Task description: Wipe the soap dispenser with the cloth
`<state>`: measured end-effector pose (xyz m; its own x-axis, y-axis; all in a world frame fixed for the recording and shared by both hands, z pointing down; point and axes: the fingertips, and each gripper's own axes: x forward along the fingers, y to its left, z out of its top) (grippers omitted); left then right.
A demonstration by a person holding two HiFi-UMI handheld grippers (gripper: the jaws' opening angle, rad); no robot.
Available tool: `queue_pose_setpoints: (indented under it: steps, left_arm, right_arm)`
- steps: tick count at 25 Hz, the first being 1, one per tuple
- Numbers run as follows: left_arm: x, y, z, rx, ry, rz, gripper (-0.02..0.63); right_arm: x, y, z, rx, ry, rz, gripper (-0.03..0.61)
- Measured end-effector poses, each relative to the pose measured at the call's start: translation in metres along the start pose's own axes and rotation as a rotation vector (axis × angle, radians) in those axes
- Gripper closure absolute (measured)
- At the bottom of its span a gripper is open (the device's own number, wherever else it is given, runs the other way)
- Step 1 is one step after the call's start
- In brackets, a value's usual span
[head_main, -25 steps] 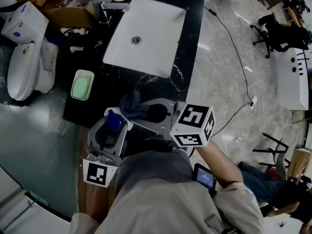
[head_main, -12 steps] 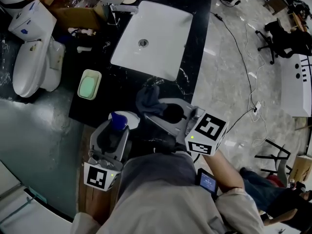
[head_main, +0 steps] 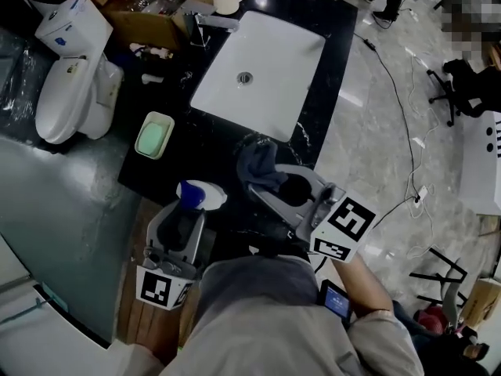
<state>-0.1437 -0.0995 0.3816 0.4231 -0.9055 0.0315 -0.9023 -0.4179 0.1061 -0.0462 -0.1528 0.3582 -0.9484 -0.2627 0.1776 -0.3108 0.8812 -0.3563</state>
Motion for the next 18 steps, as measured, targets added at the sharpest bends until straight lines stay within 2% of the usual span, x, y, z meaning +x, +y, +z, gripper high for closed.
queue_pose_setpoints:
  steps: [5, 6, 8, 10, 13, 18]
  left_arm:
    - [-0.01, -0.001, 0.004, -0.007, -0.003, 0.103, 0.475]
    - [-0.012, -0.003, 0.005, -0.006, -0.005, 0.115, 0.493]
    - [-0.016, -0.012, 0.008, -0.003, -0.014, 0.134, 0.553]
    - [-0.022, -0.026, 0.014, 0.001, -0.024, 0.151, 0.581]
    - [-0.027, -0.045, 0.022, 0.007, -0.027, 0.161, 0.604]
    - [-0.032, -0.068, 0.032, 0.011, -0.002, 0.178, 0.607]
  right_arm:
    - [-0.009, 0.006, 0.004, -0.066, 0.009, 0.046, 0.511]
    - [-0.01, 0.007, 0.004, -0.074, 0.011, 0.058, 0.511]
    - [-0.014, 0.012, 0.003, -0.088, 0.015, 0.084, 0.511]
    - [-0.022, 0.022, 0.003, -0.11, 0.017, 0.114, 0.511]
    - [-0.033, 0.036, 0.007, -0.139, 0.015, 0.163, 0.511]
    - [-0.049, 0.053, 0.014, -0.165, 0.013, 0.215, 0.511]
